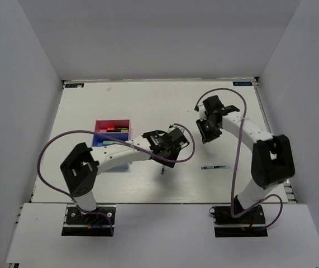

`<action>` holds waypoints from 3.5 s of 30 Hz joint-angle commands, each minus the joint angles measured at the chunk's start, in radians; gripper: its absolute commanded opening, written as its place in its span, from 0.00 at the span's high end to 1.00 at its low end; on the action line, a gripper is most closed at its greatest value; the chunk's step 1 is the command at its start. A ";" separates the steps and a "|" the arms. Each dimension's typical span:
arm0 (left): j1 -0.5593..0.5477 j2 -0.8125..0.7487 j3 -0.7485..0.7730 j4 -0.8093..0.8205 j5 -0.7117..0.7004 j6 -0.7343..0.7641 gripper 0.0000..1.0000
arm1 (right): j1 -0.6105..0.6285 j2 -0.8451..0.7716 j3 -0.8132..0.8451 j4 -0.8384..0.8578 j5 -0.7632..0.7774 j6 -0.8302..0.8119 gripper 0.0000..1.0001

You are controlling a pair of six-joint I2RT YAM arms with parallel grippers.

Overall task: Sort the stationery into containers
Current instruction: Pick up the pen from the center of the board, then place the pen in the storage box, then pick up the pen from the center of the board.

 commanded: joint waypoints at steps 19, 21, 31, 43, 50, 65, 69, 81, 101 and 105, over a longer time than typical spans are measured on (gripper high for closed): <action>0.108 0.233 0.085 0.060 0.009 -0.096 0.57 | -0.165 -0.419 -0.293 0.122 -0.251 0.067 0.68; 0.106 0.245 0.085 0.066 0.026 -0.099 0.57 | -0.172 -0.425 -0.296 0.122 -0.258 0.065 0.68; 0.106 0.288 0.077 0.068 0.034 -0.125 0.61 | -0.211 -0.440 -0.305 0.125 -0.303 0.067 0.68; 0.112 0.157 0.034 0.013 -0.056 -0.159 1.00 | -0.247 -0.469 -0.314 0.108 -0.387 0.010 0.25; 0.149 -0.152 -0.011 -0.073 -0.328 -0.373 1.00 | -0.267 -0.474 -0.325 0.114 -0.407 0.021 0.36; 0.378 -0.571 -0.363 -0.245 -0.728 -1.163 1.00 | -0.291 -0.506 -0.339 0.117 -0.459 0.035 0.34; 0.396 -0.535 -0.360 -0.240 -0.750 -1.139 1.00 | -0.296 -0.509 -0.337 0.111 -0.471 0.033 0.31; 0.405 -0.474 -0.447 -0.210 -0.684 -1.154 0.61 | -0.323 -0.459 -0.268 -0.050 -0.588 -0.239 0.23; 0.246 -0.562 -0.403 0.200 -0.129 -0.045 0.50 | -0.314 -0.285 -0.373 -0.276 -0.508 -1.433 0.54; 0.197 -0.583 -0.417 0.100 -0.092 -0.004 0.35 | -0.296 -0.262 -0.406 -0.200 -0.488 -1.413 0.52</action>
